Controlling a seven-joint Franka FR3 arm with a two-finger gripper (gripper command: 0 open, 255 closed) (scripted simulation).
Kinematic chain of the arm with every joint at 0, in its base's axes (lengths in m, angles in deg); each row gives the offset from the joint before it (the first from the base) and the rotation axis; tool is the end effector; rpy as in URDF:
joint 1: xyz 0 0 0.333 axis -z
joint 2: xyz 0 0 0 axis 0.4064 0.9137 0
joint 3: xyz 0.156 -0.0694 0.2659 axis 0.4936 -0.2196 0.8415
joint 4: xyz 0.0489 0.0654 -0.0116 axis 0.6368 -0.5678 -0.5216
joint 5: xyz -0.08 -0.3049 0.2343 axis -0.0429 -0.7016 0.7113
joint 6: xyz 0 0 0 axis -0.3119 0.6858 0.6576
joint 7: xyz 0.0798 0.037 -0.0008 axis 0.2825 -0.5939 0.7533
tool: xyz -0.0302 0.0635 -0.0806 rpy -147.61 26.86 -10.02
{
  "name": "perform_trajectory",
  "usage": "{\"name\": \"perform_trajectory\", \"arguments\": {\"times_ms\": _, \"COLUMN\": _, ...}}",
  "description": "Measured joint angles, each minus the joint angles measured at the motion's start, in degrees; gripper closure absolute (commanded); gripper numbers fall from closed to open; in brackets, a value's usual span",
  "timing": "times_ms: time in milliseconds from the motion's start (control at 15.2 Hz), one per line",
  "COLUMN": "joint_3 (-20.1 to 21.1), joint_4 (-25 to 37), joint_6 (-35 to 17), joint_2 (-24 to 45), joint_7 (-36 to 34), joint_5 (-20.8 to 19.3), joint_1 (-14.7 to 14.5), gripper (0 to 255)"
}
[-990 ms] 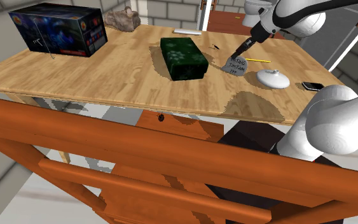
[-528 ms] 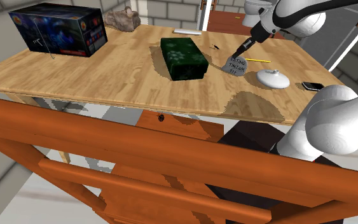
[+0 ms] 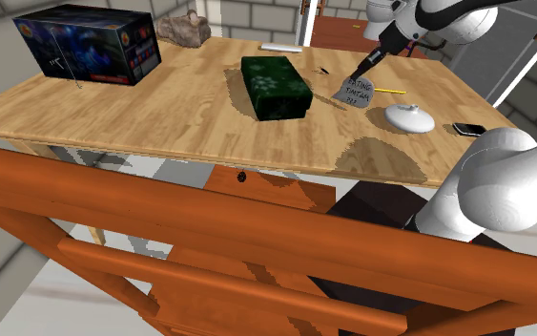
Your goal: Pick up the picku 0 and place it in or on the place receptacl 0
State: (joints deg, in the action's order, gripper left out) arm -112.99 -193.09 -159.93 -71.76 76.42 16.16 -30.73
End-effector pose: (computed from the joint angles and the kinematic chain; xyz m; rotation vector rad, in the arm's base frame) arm 0.3413 -0.2164 0.4631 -2.9515 -0.2056 -0.7630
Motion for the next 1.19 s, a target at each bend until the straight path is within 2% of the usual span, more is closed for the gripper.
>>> {"name": "perform_trajectory", "arguments": {"times_ms": 1188, "joint_3": 5.0, "joint_4": 11.6, "joint_6": 14.0, "joint_2": -2.5, "joint_7": -3.6, "joint_5": 0.7, "joint_1": 0.3, "gripper": 255}}
